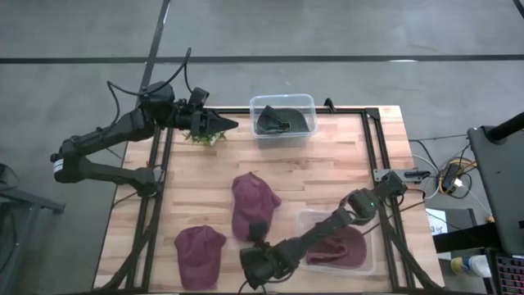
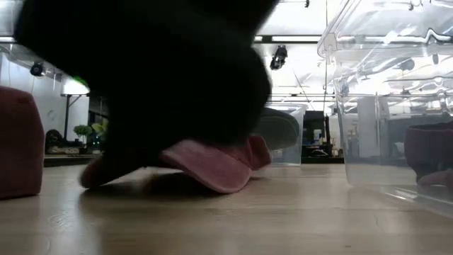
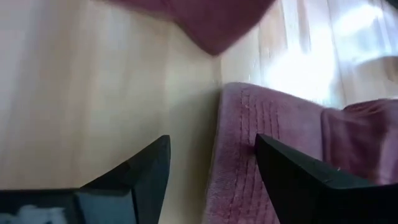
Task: Pick & Place hat
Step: Put the maroon cap into the bottom transparent bin
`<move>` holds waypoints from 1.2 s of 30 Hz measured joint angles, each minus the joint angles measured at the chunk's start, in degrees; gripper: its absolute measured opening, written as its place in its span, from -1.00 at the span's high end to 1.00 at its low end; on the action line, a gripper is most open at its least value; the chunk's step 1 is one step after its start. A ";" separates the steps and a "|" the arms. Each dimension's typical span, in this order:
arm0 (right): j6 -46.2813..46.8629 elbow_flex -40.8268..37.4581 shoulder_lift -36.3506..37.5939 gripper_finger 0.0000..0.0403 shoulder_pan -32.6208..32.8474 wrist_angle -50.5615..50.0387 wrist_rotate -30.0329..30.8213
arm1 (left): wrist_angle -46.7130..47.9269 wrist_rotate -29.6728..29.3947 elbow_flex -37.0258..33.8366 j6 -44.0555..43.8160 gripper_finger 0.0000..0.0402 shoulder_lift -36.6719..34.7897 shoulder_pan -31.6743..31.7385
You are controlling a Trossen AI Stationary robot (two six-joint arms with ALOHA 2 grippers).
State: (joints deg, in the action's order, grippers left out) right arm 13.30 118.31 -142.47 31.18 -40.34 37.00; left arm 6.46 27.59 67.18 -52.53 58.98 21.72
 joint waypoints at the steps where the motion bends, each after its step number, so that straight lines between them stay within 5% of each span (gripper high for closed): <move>1: -0.10 -0.44 0.00 -0.12 -0.13 -0.12 0.86 | 0.00 0.00 0.00 0.00 0.47 0.00 0.04; 11: -1.40 1.35 -0.02 0.12 -3.84 -6.02 9.41 | -0.01 0.03 0.00 -1.53 0.47 0.00 0.01; 19: 4.69 4.80 0.22 0.88 -7.41 -18.35 3.35 | -2.13 0.07 -0.02 -2.70 0.47 -0.04 0.02; 26: 7.80 16.68 2.33 0.97 -6.54 -25.95 1.20 | -4.36 0.45 1.27 -5.14 0.47 -0.10 0.06; 32: 13.70 12.18 13.74 0.97 -5.90 -25.92 3.23 | -4.41 1.06 3.49 -5.03 0.47 -0.93 0.12; 36: 8.67 7.92 17.79 0.96 -6.02 -15.24 -1.29 | -4.45 1.31 4.07 -5.58 0.47 -1.68 0.14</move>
State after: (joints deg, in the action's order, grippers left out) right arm 21.97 126.23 -124.68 25.16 -55.58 35.71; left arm 2.01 28.90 71.24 -58.11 57.30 21.87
